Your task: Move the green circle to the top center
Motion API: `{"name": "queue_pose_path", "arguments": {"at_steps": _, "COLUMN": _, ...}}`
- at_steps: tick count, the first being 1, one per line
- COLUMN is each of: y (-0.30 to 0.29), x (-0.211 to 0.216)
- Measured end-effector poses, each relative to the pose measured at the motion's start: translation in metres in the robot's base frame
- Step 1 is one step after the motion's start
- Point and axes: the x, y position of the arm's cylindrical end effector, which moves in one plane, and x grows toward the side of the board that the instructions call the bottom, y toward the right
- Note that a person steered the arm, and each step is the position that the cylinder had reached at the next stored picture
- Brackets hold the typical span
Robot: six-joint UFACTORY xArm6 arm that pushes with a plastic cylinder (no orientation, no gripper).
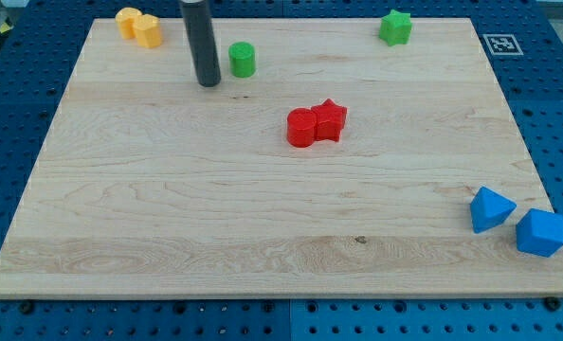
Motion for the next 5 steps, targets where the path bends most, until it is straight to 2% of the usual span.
{"name": "queue_pose_path", "arguments": {"at_steps": 3, "y": 0.061, "x": -0.047}}
{"name": "queue_pose_path", "arguments": {"at_steps": 5, "y": 0.041, "x": -0.058}}
